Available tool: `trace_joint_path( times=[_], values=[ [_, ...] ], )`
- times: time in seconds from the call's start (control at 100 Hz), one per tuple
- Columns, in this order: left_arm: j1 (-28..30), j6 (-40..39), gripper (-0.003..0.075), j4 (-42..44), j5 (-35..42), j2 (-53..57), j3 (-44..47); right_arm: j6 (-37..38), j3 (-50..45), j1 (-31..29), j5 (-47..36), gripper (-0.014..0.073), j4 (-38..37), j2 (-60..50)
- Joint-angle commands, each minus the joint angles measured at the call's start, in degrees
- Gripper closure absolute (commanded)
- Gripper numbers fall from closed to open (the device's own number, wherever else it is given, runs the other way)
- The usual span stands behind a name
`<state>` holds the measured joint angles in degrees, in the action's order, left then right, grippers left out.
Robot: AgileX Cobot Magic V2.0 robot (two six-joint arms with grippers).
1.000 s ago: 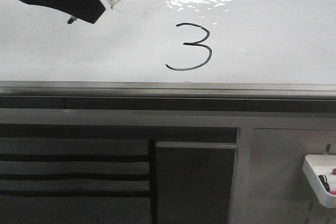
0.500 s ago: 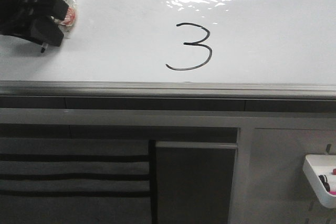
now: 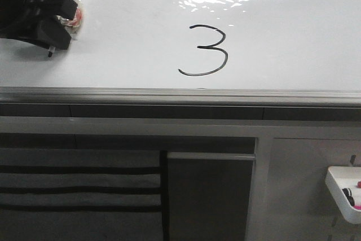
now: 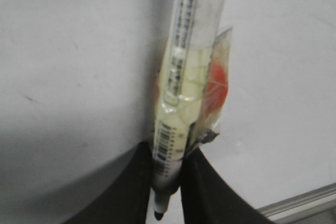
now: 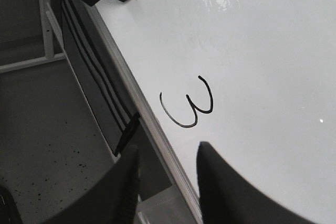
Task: Write number 3 on whiteboard
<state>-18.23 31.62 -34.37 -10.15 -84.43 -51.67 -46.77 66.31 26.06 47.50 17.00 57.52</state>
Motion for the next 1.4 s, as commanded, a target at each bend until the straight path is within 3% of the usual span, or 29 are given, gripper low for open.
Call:
trace_joint_path(
  times=[0.0, 0.21, 0.31, 0.55, 0.75, 1.01, 1.18, 1.39],
  values=[
    [0.3, -0.7, 0.0627, -1.2, 4.7, 1.6, -1.6, 1.0, 1.6, -0.4, -2.9, 0.0367, 0.7, -1.1],
    [0.3, -0.6, 0.0377, -1.1, 4.3, 1.6, -1.6, 5.5, 1.6, -1.1, -2.6, 0.0367, 0.4, -1.1],
    [0.3, -0.5, 0.0325, -0.2, 3.1, 2.6, -1.6, 8.5, 1.6, -2.5, -1.8, 0.0367, -0.3, -1.1],
    [0.3, -0.5, 0.033, 9.3, -4.5, 11.7, -1.6, 19.6, 1.6, -8.6, 4.4, 0.037, -1.6, -4.1],
    [0.3, -0.5, 0.033, 15.4, -14.7, 24.5, -1.8, 33.2, 1.4, -12.7, 7.2, 0.037, -7.4, -9.1],
    [0.3, -0.6, 0.0331, 17.5, -27.9, 44.4, -0.9, 39.4, -8.1, -13.4, 1.6, 0.0374, -8.3, -18.8],
    [0.3, -9.5, 0.0363, 20.5, -27.6, 56.0, 4.3, 44.3, -17.6, -13.4, -5.6, 0.0475, -10.8, -25.6],
    [0.3, -20.7, 0.0548, 27.5, -20.7, 66.0, 14.5, 46.0, -25.7, -13.4, -13.1, 0.0635, -10.8, -32.8]
  ],
)
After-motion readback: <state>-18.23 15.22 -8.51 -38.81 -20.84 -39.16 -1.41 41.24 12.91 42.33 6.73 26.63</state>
